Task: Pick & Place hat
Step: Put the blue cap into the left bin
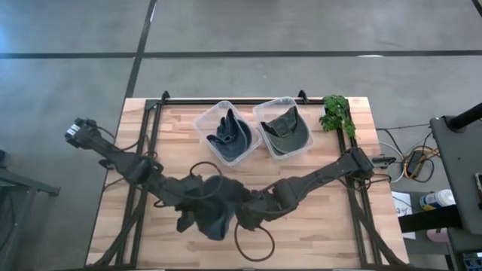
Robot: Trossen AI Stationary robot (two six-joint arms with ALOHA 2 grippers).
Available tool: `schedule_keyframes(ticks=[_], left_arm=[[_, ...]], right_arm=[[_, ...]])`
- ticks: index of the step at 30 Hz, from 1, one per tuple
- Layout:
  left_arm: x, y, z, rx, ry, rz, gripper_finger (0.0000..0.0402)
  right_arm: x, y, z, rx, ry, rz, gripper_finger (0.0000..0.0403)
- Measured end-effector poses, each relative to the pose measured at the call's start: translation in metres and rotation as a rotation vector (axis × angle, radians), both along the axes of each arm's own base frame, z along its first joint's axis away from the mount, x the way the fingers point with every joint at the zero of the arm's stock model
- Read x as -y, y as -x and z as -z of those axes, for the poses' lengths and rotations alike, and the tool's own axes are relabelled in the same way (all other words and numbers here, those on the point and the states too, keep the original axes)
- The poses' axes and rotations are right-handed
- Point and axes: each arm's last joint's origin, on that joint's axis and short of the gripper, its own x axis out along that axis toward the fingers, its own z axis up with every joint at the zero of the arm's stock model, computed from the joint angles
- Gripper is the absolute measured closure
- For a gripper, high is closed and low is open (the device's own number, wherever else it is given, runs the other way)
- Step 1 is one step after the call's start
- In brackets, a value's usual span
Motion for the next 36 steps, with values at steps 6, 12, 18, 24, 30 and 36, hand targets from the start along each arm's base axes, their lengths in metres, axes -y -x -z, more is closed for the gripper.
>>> schedule_keyframes(ticks=[6, 12, 18, 24, 30, 36], left_arm=[[0.018, 0.005, 0.014, -0.103, -0.002, 0.028, 0.0248], [0.031, -0.001, 0.042, -0.201, -0.071, 0.051, 0.0248], [0.026, -0.002, 0.071, -0.281, -0.178, 0.029, 0.0248], [0.018, -0.002, 0.063, -0.176, -0.333, -0.152, 0.0248], [0.025, -0.011, 0.045, -0.009, -0.292, -0.111, 0.0248], [0.031, -0.013, 0.049, -0.044, -0.164, -0.034, 0.0248]], right_arm=[[0.003, -0.001, 0.0, 0.023, -0.019, 0.073, 0.039], [0.003, -0.004, -0.002, 0.062, -0.017, 0.09, 0.039], [-0.011, -0.005, -0.012, 0.158, -0.039, 0.034, 0.039], [-0.014, -0.002, -0.014, 0.16, -0.056, 0.041, 0.039], [-0.016, -0.004, -0.017, 0.193, -0.093, 0.043, 0.039], [-0.014, -0.005, -0.022, 0.225, -0.125, 0.05, 0.039]])
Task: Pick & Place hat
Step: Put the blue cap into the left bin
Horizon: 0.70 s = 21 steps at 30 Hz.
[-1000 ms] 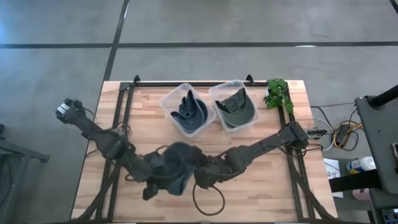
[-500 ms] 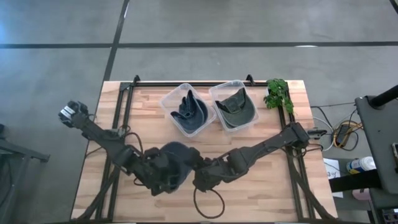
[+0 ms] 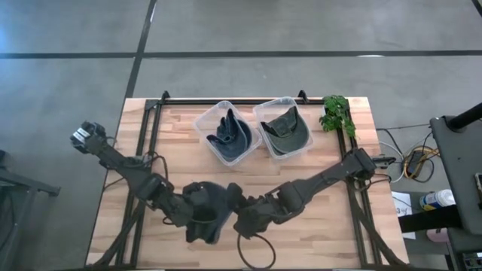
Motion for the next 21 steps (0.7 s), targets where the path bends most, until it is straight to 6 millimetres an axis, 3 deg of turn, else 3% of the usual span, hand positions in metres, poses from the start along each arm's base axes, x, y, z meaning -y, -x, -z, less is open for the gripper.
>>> schedule_keyframes(ticks=[13, 21], left_arm=[[0.006, 0.0, -0.003, -0.016, 0.122, 0.017, 0.0248], [-0.003, 0.012, -0.008, -0.05, 0.086, 0.004, 0.0248]], right_arm=[[0.023, -0.003, 0.003, -0.049, 0.051, 0.083, 0.039], [0.02, 0.001, 0.005, -0.079, 0.054, 0.069, 0.039]])
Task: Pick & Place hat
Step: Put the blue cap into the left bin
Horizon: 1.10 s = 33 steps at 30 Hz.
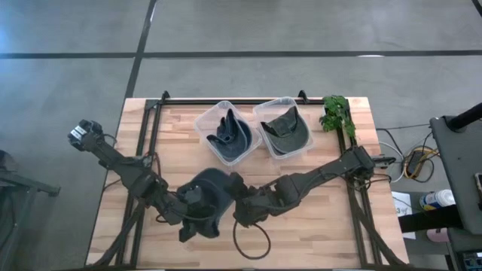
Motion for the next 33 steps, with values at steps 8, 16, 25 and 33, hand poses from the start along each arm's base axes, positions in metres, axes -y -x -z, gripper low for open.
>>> schedule_keyframes(ticks=[8, 16, 25, 33], left_arm=[[-0.012, 0.012, -0.019, 0.057, -0.018, -0.07, 0.0248], [-0.023, 0.023, -0.046, 0.121, -0.101, -0.099, 0.0248], [-0.046, 0.044, -0.071, 0.061, -0.368, -0.271, 0.0248], [-0.054, 0.047, -0.087, 0.146, -0.538, -0.312, 0.0248]], right_arm=[[0.001, 0.002, 0.002, -0.027, 0.011, -0.001, 0.039], [0.009, 0.0, 0.001, 0.039, 0.105, 0.144, 0.039], [0.04, 0.01, -0.003, 0.346, 0.034, 0.771, 0.039], [0.094, 0.001, 0.01, 0.225, -0.217, 1.021, 0.039]])
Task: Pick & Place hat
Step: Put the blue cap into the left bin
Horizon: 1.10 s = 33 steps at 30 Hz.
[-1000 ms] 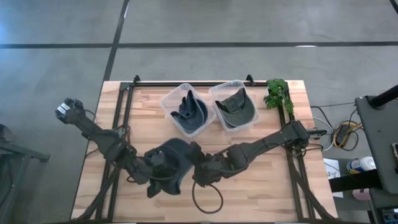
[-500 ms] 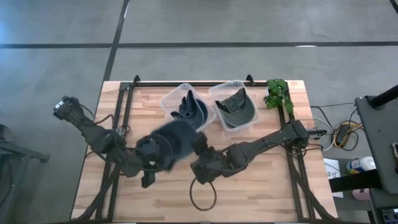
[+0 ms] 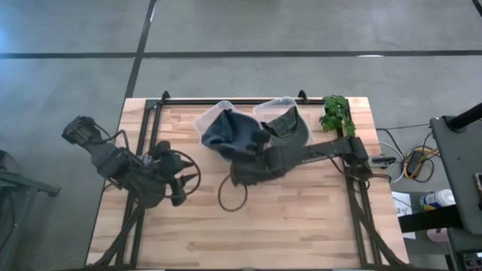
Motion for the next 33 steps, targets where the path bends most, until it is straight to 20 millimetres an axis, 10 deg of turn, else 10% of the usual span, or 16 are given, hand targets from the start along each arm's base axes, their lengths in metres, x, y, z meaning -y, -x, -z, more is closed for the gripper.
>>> schedule_keyframes(ticks=[18, 25, 33], left_arm=[[-0.005, -0.003, 0.041, -0.096, -0.081, -0.08, 0.0248], [-0.029, 0.002, 0.033, -0.069, -0.081, -0.148, 0.0248], [-0.071, -0.002, 0.026, -0.118, -0.145, -0.22, 0.0248]], right_arm=[[0.058, -0.021, 0.013, -0.09, -0.017, -0.029, 0.039], [0.061, -0.031, 0.047, -0.205, -0.061, 0.073, 0.039], [0.058, -0.047, 0.041, -0.209, -0.094, 0.039, 0.039]])
